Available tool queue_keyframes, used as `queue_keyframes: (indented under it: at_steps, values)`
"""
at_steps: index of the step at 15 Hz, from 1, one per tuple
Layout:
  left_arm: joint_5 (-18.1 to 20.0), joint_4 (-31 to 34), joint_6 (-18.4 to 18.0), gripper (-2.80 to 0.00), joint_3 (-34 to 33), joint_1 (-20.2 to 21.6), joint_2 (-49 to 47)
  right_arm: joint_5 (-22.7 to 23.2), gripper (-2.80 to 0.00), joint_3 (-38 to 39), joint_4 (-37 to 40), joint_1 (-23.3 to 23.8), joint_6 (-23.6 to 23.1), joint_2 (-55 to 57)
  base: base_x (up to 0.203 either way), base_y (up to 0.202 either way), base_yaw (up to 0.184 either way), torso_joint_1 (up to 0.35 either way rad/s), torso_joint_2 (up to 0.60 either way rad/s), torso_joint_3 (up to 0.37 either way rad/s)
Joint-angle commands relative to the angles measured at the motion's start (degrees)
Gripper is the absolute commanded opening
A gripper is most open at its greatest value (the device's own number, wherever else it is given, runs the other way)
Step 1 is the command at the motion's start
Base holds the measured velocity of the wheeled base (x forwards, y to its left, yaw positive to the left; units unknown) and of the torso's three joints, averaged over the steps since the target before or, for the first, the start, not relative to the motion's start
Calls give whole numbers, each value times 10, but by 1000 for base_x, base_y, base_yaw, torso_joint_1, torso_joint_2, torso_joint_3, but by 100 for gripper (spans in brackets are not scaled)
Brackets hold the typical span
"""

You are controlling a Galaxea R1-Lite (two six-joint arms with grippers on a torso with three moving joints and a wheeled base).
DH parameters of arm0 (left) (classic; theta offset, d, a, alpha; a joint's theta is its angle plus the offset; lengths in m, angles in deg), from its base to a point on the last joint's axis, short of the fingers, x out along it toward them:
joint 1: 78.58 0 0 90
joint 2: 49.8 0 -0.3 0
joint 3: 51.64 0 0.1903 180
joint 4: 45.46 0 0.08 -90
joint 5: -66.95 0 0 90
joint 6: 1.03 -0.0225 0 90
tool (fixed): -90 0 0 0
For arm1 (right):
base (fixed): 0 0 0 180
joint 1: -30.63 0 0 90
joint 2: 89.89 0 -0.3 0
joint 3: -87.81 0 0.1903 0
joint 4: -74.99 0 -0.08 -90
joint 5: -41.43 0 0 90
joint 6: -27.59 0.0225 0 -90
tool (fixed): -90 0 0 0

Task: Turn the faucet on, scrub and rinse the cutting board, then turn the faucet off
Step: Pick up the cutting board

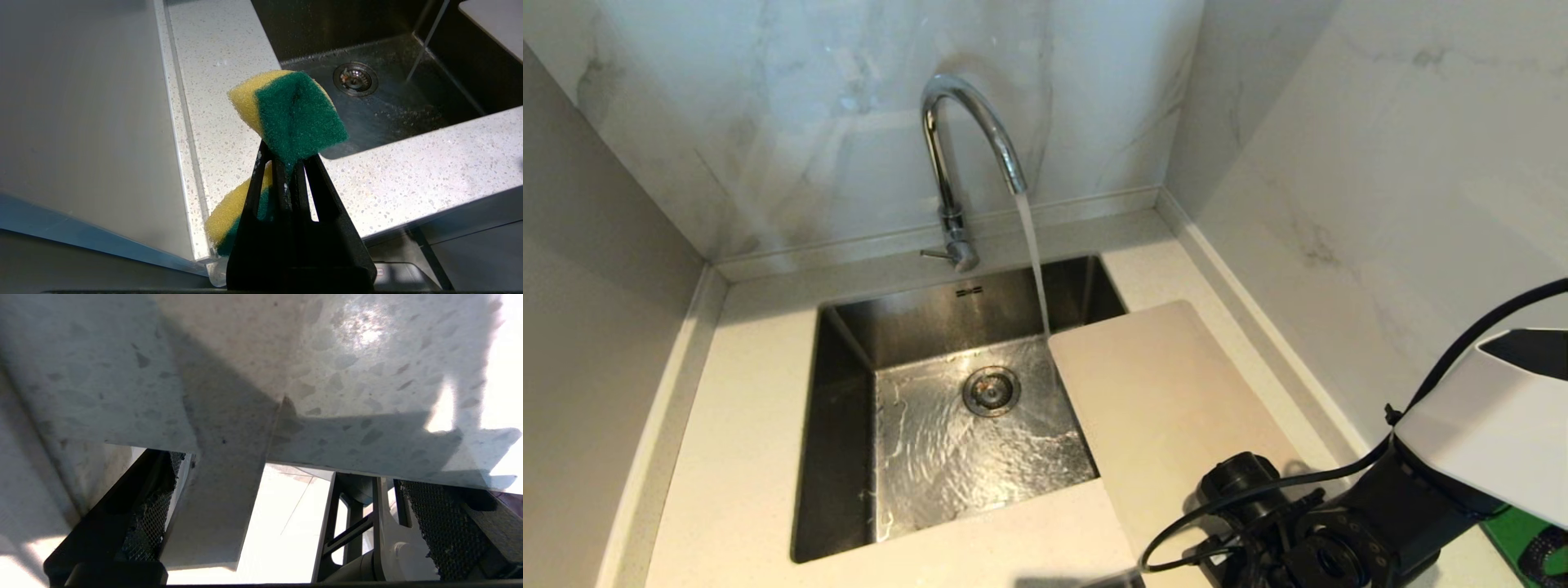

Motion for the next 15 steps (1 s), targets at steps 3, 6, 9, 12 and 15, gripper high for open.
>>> queue_keyframes:
  at_steps: [3, 6, 9, 12, 15]
  values:
    - [0, -1, 0, -280, 0, 0, 0, -4, 0, 1, 0, 0, -2, 8, 0, 0, 0, 0, 0, 0]
    - [0, 0, 0, -280, 0, 0, 0, -4, 0, 4, 1, 0, -22, 10, 0, 0, 0, 0, 0, 0]
    - [0, 0, 0, -280, 0, 0, 0, -5, 0, 4, 0, 0, -31, 15, 0, 0, 0, 0, 0, 0]
    - [0, 0, 0, -280, 0, 0, 0, -19, 0, 6, 0, 1, -32, 15, 0, 0, 0, 0, 0, 0]
    - [0, 0, 0, -280, 0, 0, 0, -25, 0, 6, 0, 1, -34, 20, 0, 0, 0, 0, 0, 0]
